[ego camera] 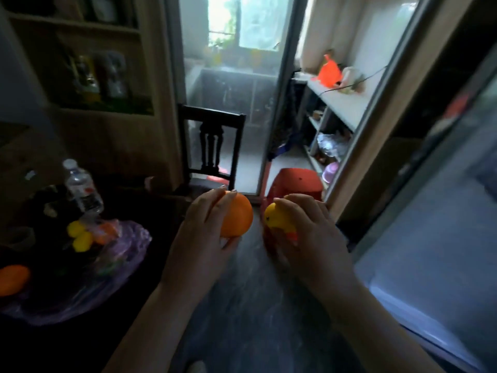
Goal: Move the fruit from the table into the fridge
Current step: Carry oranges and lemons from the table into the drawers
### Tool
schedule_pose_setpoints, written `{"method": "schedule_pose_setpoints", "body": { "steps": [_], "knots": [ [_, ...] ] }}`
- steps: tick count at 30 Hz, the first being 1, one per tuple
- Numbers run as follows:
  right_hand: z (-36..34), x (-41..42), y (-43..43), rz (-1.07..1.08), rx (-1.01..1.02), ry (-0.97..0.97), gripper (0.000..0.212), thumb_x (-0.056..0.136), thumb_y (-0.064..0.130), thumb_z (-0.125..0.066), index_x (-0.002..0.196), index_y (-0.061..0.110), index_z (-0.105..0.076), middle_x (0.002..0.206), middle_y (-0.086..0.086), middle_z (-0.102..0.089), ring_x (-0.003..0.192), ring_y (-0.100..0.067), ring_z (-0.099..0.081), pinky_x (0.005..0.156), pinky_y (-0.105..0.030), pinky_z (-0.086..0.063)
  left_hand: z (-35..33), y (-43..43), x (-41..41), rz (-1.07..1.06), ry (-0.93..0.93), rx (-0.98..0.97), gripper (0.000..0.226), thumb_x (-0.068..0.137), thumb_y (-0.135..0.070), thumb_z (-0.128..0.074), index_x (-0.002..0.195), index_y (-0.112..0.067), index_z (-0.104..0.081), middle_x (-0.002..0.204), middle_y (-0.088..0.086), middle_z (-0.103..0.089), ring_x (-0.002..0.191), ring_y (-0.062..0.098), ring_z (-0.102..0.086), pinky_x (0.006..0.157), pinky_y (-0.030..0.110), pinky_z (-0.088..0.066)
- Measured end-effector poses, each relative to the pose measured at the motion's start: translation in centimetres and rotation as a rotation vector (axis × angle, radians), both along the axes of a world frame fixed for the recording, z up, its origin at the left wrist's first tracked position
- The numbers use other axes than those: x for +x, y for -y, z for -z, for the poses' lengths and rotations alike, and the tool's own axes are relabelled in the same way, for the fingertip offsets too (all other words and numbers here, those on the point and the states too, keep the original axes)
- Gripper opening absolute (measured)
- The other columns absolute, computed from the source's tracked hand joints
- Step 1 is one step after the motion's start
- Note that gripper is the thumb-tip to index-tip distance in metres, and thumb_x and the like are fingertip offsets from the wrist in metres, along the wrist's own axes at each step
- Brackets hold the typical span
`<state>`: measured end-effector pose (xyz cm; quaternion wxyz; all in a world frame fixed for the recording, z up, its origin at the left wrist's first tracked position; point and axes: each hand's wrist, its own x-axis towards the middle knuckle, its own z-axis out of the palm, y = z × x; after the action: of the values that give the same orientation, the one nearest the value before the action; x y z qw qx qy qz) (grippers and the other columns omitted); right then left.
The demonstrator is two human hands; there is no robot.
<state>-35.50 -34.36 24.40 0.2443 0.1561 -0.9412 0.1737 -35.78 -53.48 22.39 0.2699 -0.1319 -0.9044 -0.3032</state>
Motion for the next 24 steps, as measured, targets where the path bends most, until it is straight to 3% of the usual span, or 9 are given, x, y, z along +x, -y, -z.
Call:
{"method": "schedule_pose_setpoints", "body": {
  "steps": [4, 9, 14, 17, 20, 24],
  "knots": [
    [-1.0, 7.2, -5.1, 0.124, -0.011, -0.026, 0.057, 0.081, 0.033, -0.069, 0.133, 0.028, -0.046, 0.136, 0.003, -0.046, 0.122, -0.020, -0.044, 0.085, -0.035, -0.048, -1.0, -5.8, 4.3, 0.131, -0.085, -0.018, 0.080, 0.063, -0.017, -0.086, 0.133, -0.016, -0.048, 0.138, 0.001, -0.039, 0.125, 0.018, -0.036, 0.100, 0.032, -0.034],
    [-2.2, 14.5, -10.3, 0.263, 0.002, -0.050, 0.059, 0.080, 0.037, -0.067, 0.133, 0.029, -0.043, 0.136, 0.004, -0.041, 0.121, -0.016, -0.038, 0.086, -0.029, -0.042, -2.1, -11.5, 9.0, 0.294, -0.079, -0.079, 0.082, 0.064, -0.028, -0.082, 0.136, -0.020, -0.044, 0.142, 0.004, -0.042, 0.129, 0.026, -0.041, 0.099, 0.041, -0.039],
    [-3.5, 20.2, -15.1, 0.451, 0.006, -0.134, 0.059, 0.077, 0.033, -0.073, 0.129, 0.024, -0.048, 0.130, -0.002, -0.049, 0.114, -0.024, -0.050, 0.077, -0.027, -0.044, -3.9, -17.1, 12.4, 0.433, -0.132, -0.159, 0.089, 0.058, -0.025, -0.087, 0.135, -0.018, -0.042, 0.140, 0.007, -0.043, 0.124, 0.032, -0.047, 0.094, 0.038, -0.037],
    [-4.1, 23.4, -17.5, 0.568, 0.032, -0.191, 0.063, 0.074, 0.032, -0.077, 0.128, 0.024, -0.047, 0.129, -0.002, -0.051, 0.113, -0.026, -0.053, 0.078, -0.028, -0.044, -5.3, -20.2, 13.9, 0.519, -0.199, -0.220, 0.092, 0.056, -0.029, -0.089, 0.134, -0.018, -0.042, 0.139, 0.006, -0.045, 0.122, 0.027, -0.048, 0.096, 0.040, -0.030],
    [-4.3, 25.8, -19.7, 0.627, 0.024, -0.244, 0.060, 0.075, 0.030, -0.076, 0.128, 0.022, -0.048, 0.127, -0.003, -0.053, 0.112, -0.027, -0.054, 0.080, -0.032, -0.048, -6.5, -23.1, 14.7, 0.610, -0.230, -0.246, 0.090, 0.061, -0.034, -0.084, 0.137, -0.023, -0.037, 0.141, 0.000, -0.040, 0.124, 0.020, -0.042, 0.090, 0.034, -0.034],
    [-4.0, 27.9, -22.5, 0.705, -0.002, -0.293, 0.051, 0.079, 0.031, -0.069, 0.126, 0.019, -0.053, 0.127, -0.005, -0.053, 0.112, -0.024, -0.053, 0.079, -0.029, -0.050, -7.4, -27.0, 14.9, 0.766, -0.288, -0.256, 0.089, 0.063, -0.032, -0.083, 0.138, -0.022, -0.036, 0.140, 0.002, -0.041, 0.122, 0.018, -0.042, 0.094, 0.031, -0.035]
  ]
}}
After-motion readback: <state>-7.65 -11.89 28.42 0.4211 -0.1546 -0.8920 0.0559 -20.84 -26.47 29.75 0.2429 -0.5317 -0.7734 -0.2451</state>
